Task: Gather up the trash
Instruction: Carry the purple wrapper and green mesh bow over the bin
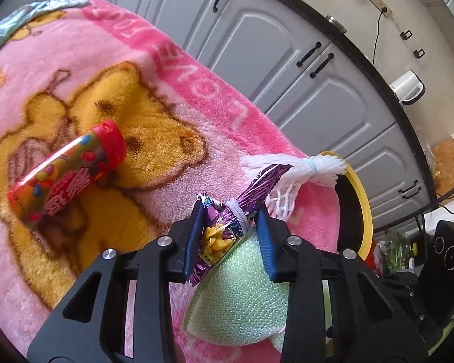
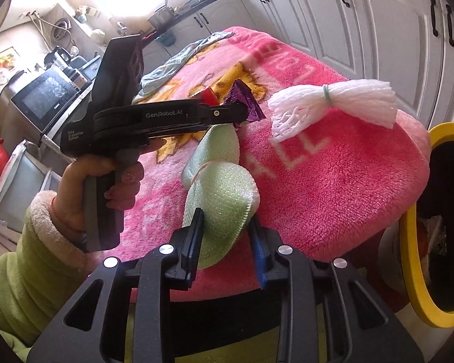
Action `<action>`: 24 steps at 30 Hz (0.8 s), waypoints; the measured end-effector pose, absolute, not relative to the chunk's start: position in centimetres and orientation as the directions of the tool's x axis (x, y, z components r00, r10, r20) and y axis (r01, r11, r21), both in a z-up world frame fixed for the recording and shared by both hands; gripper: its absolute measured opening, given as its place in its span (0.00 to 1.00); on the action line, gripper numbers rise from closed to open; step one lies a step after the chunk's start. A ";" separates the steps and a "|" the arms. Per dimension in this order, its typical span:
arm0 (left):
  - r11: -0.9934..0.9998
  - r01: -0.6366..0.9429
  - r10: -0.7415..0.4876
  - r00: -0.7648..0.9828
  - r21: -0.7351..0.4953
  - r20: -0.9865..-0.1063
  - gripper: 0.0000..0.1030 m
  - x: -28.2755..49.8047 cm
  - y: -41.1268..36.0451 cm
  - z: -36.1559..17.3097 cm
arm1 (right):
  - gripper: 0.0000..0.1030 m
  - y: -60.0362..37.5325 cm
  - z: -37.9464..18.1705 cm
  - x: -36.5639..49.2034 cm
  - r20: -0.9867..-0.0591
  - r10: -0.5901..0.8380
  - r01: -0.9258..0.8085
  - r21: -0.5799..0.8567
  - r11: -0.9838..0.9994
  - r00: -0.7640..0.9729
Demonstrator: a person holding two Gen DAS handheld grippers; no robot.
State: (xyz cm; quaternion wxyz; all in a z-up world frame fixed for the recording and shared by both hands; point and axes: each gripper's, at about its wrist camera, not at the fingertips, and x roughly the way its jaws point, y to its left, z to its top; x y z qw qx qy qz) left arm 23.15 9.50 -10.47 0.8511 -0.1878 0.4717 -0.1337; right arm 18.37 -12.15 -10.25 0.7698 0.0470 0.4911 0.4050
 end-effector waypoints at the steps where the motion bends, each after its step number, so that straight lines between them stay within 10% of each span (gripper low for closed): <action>1: 0.893 0.049 -0.404 0.529 -0.448 -0.746 0.25 23.0 9.6 -10.1 | 0.27 -12.2 -10.0 18.3 -0.714 0.674 -0.580 0.471 0.665 0.192; 24: 0.906 0.158 -0.383 0.703 -0.393 -0.599 0.24 19.4 6.3 0.4 | 0.25 -18.9 -3.7 17.6 -0.616 0.696 -0.556 0.453 0.696 0.369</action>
